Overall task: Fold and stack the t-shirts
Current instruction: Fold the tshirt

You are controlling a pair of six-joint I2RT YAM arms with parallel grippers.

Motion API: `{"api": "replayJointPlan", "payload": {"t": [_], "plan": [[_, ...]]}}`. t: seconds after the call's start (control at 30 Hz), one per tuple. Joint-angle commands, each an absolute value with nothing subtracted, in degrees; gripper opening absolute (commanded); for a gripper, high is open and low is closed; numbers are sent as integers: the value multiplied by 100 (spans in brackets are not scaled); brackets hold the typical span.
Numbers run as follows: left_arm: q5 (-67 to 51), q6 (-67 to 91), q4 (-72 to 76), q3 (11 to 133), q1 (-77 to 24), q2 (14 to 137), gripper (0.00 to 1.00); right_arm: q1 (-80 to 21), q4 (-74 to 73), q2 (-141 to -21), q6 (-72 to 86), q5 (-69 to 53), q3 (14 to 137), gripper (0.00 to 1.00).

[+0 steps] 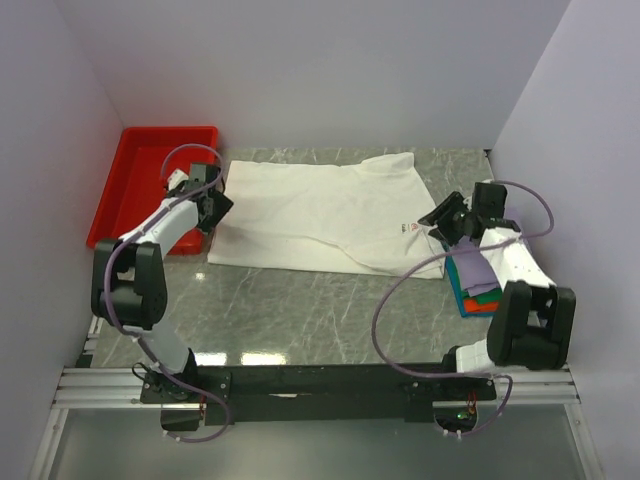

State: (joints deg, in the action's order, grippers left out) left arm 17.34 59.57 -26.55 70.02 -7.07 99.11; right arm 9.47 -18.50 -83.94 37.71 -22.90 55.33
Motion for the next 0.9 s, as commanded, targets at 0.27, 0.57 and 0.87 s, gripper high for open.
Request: {"api": "replayJointPlan", "payload": {"t": [0.27,0.57,0.87], "plan": [[985,5810,-2039,6189,-1177,8693,63,159,-1679,-6567,3630,-1398,3868,50],[791,5871,-1793,5397,-1459,7797,63,-122,-1213,-6600,3981,-1450,3243,55],[773,5757,-1819,5028,-1477,7295,63,-229,-756,-7425,4315,-1512,3462,57]]}}
